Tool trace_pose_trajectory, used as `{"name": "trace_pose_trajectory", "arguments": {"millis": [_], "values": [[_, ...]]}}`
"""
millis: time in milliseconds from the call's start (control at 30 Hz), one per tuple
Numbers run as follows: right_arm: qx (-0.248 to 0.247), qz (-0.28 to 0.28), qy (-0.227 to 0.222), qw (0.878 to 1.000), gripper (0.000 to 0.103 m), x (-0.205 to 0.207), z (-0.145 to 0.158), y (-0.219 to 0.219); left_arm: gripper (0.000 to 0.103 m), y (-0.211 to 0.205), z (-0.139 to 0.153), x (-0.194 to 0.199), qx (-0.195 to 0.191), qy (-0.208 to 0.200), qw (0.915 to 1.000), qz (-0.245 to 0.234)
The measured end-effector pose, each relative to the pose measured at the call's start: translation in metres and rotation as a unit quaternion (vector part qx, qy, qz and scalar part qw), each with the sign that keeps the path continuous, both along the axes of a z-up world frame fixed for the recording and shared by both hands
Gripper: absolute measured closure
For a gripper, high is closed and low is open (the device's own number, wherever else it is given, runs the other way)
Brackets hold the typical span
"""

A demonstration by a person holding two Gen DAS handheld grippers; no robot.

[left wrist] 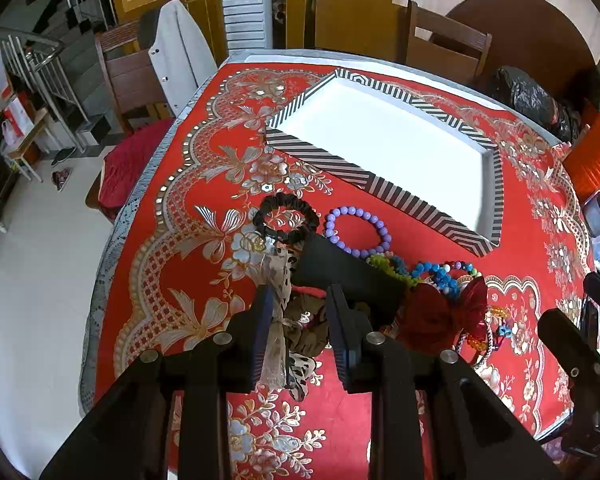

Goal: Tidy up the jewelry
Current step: 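Close the left gripper on the beige lace scrunchie in the jewelry pile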

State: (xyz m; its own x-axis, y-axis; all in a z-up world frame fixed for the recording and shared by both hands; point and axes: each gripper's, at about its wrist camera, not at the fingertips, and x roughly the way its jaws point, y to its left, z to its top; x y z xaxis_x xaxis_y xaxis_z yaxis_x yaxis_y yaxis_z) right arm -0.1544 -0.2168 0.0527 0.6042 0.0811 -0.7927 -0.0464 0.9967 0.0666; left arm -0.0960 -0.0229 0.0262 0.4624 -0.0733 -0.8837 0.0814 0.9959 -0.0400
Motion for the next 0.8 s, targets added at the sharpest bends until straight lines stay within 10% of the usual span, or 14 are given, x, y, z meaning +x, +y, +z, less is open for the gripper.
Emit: {"name": "trace_pose_trajectory", "arguments": {"millis": [800], "values": [[0.012, -0.004, 0.011, 1.0, 0.0, 0.0005, -0.006, -0.0074, 0.089, -0.0005, -0.0031, -0.0013, 0.001, 0.004, 1.0, 0.003]]}}
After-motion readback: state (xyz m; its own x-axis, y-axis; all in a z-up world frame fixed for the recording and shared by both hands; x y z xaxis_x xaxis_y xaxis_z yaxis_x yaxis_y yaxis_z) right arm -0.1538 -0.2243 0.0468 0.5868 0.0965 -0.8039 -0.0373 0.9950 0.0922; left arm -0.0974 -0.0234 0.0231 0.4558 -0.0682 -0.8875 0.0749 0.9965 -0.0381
